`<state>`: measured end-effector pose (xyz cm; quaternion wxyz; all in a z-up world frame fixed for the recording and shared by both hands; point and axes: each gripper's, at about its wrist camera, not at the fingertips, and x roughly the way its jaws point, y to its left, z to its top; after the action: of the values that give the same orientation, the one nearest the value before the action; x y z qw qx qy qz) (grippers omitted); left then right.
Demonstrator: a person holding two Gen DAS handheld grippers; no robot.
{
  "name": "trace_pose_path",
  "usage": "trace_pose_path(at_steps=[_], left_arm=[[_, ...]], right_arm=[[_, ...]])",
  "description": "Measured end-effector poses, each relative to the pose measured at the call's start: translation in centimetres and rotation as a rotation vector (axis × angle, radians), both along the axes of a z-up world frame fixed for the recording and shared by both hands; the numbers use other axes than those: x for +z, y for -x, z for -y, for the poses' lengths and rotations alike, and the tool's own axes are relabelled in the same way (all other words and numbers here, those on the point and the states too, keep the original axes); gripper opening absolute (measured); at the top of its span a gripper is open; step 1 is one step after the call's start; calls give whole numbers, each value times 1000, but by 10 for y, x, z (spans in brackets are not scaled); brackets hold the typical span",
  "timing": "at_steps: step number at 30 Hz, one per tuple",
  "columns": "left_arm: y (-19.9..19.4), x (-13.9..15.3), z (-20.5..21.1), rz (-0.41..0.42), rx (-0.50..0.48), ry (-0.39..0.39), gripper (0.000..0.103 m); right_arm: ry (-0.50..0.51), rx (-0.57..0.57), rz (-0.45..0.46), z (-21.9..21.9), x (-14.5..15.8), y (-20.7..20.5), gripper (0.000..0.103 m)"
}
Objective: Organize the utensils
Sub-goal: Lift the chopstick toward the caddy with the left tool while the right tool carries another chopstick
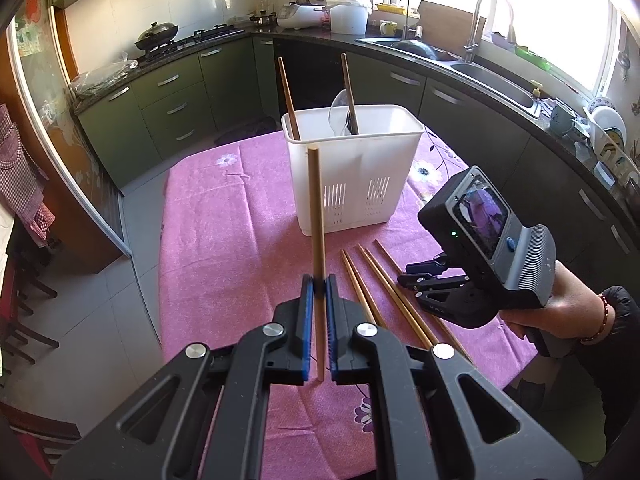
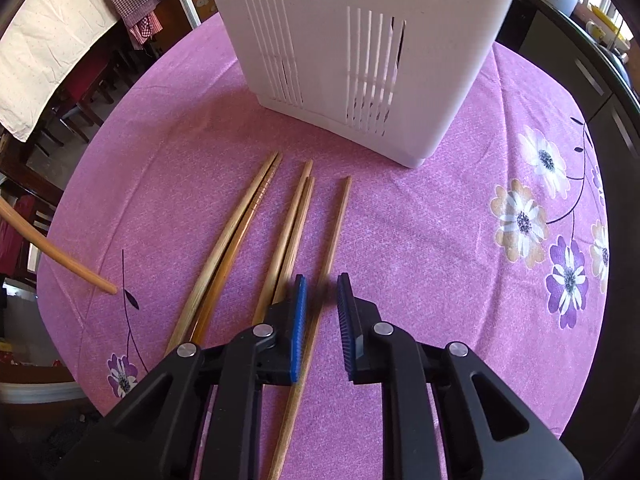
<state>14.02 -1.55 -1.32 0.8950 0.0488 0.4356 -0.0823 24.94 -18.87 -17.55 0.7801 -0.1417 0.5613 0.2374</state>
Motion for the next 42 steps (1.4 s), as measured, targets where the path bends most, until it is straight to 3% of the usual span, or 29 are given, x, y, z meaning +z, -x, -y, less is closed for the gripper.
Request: trace_pose_path(at_steps=[7, 16, 21, 29, 42], left_arm=[[0, 0, -1, -1, -3, 7, 6], [4, 2, -1, 0, -4, 1, 6], [5, 3, -3, 3, -2, -3, 6], [7, 3, -4, 5, 1, -12, 6], [5, 19, -7, 19, -3, 0, 6]], right_arm=[[-3, 9, 37, -3, 10, 5, 7], [-213, -38, 191, 53, 93, 35, 7], [-268, -46, 264, 85, 131, 63, 7], [-283, -52, 287, 98, 140, 82, 7], [-292, -52, 293, 99, 140, 81, 7]])
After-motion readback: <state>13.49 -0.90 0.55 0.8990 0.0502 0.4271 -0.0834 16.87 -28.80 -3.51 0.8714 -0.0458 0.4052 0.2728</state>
